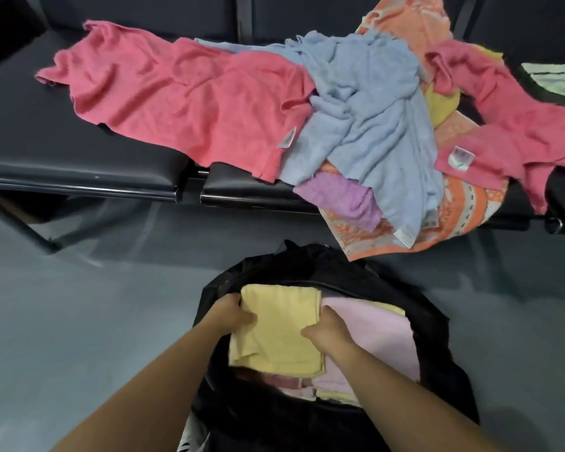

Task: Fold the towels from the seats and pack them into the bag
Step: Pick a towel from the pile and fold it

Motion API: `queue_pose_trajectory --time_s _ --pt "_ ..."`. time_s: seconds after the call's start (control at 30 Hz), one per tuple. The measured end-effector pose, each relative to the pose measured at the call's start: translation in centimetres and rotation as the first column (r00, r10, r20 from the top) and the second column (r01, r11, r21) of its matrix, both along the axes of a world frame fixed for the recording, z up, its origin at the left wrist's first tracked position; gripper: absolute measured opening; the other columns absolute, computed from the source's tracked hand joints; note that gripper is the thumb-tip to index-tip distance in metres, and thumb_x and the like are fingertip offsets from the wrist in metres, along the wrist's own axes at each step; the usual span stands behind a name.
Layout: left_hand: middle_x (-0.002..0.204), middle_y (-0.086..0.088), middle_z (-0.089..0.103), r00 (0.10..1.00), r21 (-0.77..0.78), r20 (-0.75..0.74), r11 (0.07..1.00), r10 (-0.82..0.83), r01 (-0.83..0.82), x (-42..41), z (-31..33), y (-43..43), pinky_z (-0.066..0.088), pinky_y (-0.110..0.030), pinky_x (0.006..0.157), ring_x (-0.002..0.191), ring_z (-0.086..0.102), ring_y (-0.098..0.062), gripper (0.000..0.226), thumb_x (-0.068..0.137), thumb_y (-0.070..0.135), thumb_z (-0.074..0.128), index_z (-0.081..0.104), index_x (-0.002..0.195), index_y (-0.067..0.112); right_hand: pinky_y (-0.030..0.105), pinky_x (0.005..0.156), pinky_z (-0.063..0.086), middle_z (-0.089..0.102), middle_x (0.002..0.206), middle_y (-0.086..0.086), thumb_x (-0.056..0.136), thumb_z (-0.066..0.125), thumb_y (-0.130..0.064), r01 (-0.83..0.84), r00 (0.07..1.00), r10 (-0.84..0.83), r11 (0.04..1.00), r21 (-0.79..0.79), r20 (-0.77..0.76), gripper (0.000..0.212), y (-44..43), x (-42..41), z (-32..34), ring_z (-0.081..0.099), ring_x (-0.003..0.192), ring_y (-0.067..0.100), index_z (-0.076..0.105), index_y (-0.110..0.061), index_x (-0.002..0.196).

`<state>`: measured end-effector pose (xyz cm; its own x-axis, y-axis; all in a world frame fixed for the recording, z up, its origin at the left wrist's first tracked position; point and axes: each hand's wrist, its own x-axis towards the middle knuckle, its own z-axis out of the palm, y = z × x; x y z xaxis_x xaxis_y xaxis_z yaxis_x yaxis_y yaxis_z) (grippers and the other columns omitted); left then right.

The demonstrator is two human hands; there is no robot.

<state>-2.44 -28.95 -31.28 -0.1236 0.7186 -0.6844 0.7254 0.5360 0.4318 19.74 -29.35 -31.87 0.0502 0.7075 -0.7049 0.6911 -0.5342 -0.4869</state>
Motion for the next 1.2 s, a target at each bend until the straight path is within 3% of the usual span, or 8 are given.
queue_pose_trajectory --time_s 0.17,0.37,0.5,0.7,0.87,1.0,1.1,1.2 --pt "0.137 -0.009 0.056 1.000 -0.059 -0.002 0.998 -0.028 0.028 -1.0 0.8 -0.7 0.052 -0.033 0.096 0.122 0.057 -0.026 0.066 0.091 0.035 0.071 0.045 0.145 0.008 0.038 0.086 0.058 0.062 0.114 0.008 0.086 0.074 -0.019 0.047 0.997 -0.053 0.994 -0.094 -0.058 0.038 -0.6 -0.1 0.2 0.063 0.102 0.025 0.053 -0.008 0.115" --pt "0.110 -0.003 0.062 0.941 -0.094 -0.162 0.954 -0.297 0.285 -0.8 5.6 -1.6 0.044 -0.021 0.070 0.100 0.060 -0.019 0.046 0.092 0.034 0.070 0.055 0.127 0.008 0.035 0.072 0.060 0.061 0.098 0.006 0.088 0.057 -0.012 -0.098 0.991 0.100 0.995 -0.021 0.087 0.007 -2.1 0.4 4.1 0.064 0.087 0.024 0.050 -0.013 0.088" --pt "0.076 0.001 0.064 0.901 0.030 -0.211 0.919 -0.380 0.394 -0.1 12.9 0.7 0.041 -0.021 0.055 0.061 0.055 -0.010 0.024 0.096 0.034 0.064 0.062 0.096 0.010 0.026 0.053 0.045 0.056 0.077 0.012 0.088 0.056 -0.008 -0.188 0.981 0.184 0.980 0.059 0.066 0.018 1.0 0.9 10.6 0.056 0.063 0.026 0.046 -0.011 0.073" --pt "0.087 -0.003 0.077 0.879 0.345 -0.191 0.808 -0.437 0.477 2.8 25.2 4.8 0.056 -0.027 0.076 0.073 0.071 -0.014 0.009 0.093 0.019 0.063 0.069 0.095 0.013 0.032 0.078 0.059 0.070 0.108 0.019 0.099 0.062 -0.020 -0.291 0.931 0.320 0.942 0.168 -0.179 0.019 4.5 2.2 23.9 0.070 0.090 0.024 0.064 -0.003 0.108" --pt "0.089 0.000 0.070 0.953 0.636 -0.194 0.710 -0.232 0.302 5.5 29.3 7.1 0.046 -0.029 0.070 0.081 0.062 -0.018 0.006 0.090 0.018 0.062 0.068 0.091 0.017 0.043 0.078 0.061 0.072 0.086 0.019 0.091 0.059 -0.006 -0.089 0.968 0.191 0.871 0.484 -0.166 0.012 7.1 5.3 31.2 0.073 0.077 0.029 0.065 0.003 0.089" --pt "0.102 -0.006 0.071 0.945 0.643 -0.186 0.695 -0.268 0.323 7.8 27.8 9.0 0.051 -0.032 0.072 0.087 0.064 -0.022 0.006 0.091 0.020 0.064 0.064 0.096 0.022 0.044 0.073 0.057 0.068 0.094 0.024 0.086 0.066 -0.013 -0.082 0.996 0.047 0.739 0.669 0.071 0.022 8.6 7.9 30.2 0.069 0.088 0.036 0.062 0.008 0.093" --pt "0.129 -0.008 0.051 0.938 0.655 -0.222 0.672 -0.265 0.345 8.7 27.0 10.6 0.048 -0.033 0.082 0.099 0.061 -0.027 0.049 0.092 0.030 0.070 0.051 0.136 0.022 0.037 0.080 0.049 0.053 0.127 0.016 0.088 0.072 -0.031 -0.283 0.940 0.106 0.774 0.566 0.325 0.048 8.8 8.2 26.8 0.061 0.104 0.033 0.054 -0.005 0.124" --pt "0.137 -0.010 0.040 0.933 0.612 -0.261 0.704 -0.250 0.360 8.0 25.8 11.6 0.046 -0.035 0.092 0.106 0.060 -0.031 0.060 0.093 0.039 0.069 0.046 0.145 0.021 0.040 0.084 0.052 0.044 0.130 0.012 0.093 0.066 -0.027 -0.408 0.882 0.148 0.716 0.567 0.447 0.038 9.6 8.1 25.2 0.061 0.101 0.033 0.052 -0.015 0.127"
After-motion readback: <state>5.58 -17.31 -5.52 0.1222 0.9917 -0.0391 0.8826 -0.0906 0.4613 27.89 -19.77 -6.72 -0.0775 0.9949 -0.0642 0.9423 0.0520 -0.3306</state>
